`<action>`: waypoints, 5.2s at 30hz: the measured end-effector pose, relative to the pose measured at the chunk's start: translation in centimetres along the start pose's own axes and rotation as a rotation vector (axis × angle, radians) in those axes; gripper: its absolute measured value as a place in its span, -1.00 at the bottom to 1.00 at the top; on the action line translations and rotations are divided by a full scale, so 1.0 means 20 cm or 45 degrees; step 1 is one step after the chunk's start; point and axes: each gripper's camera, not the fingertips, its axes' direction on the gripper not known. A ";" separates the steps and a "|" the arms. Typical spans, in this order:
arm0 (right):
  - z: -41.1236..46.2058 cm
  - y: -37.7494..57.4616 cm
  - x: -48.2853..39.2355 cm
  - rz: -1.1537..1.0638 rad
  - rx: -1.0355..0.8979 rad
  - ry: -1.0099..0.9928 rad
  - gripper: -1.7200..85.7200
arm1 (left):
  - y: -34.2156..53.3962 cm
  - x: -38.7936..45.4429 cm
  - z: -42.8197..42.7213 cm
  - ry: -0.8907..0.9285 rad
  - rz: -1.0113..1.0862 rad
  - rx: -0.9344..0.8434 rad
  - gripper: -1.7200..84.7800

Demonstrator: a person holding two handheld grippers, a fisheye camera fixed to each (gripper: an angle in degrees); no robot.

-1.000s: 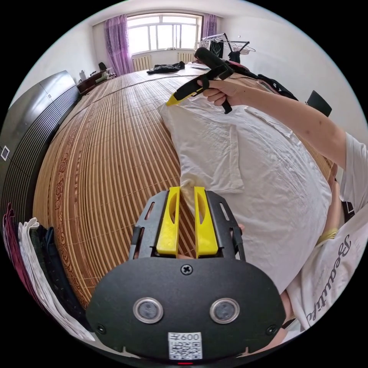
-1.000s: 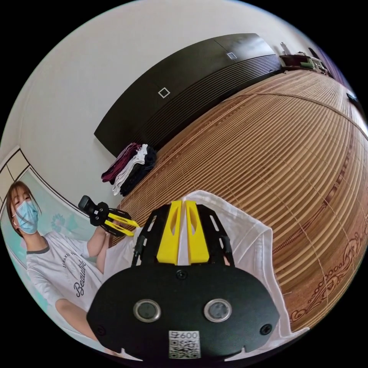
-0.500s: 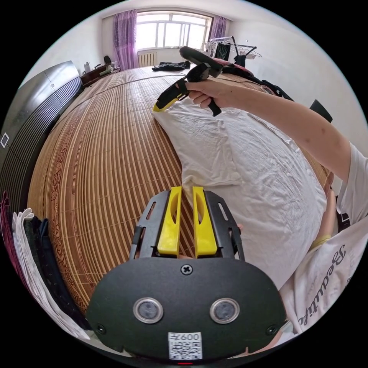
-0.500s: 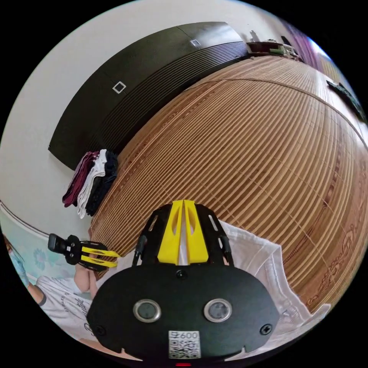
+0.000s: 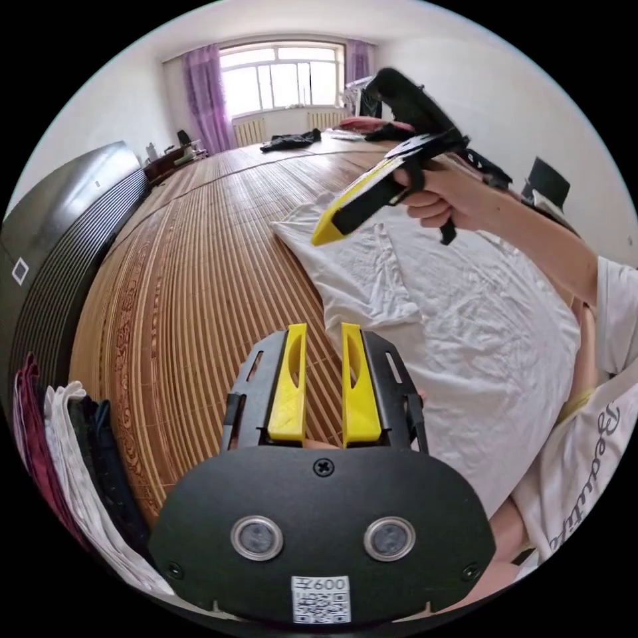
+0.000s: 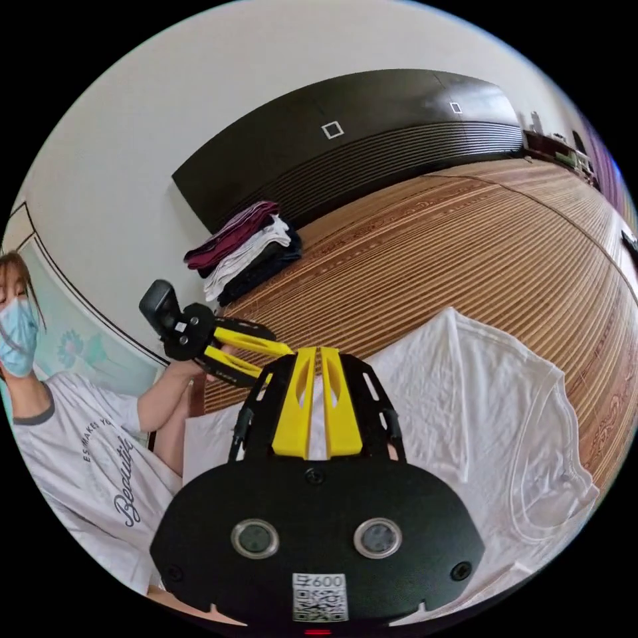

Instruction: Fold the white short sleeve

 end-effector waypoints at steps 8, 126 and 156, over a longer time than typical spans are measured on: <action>0.21 0.40 -0.29 -0.020 -0.110 0.205 -0.97 | -0.04 0.19 -0.02 -0.212 0.194 -0.071 -0.79; 0.53 0.64 -0.37 0.282 -0.017 0.313 -0.98 | -0.09 -0.43 -1.05 0.376 -0.815 0.273 -0.96; 0.25 0.33 -0.18 0.408 -0.020 0.139 -0.98 | -0.29 -0.32 -0.76 0.382 -0.629 -0.016 -0.96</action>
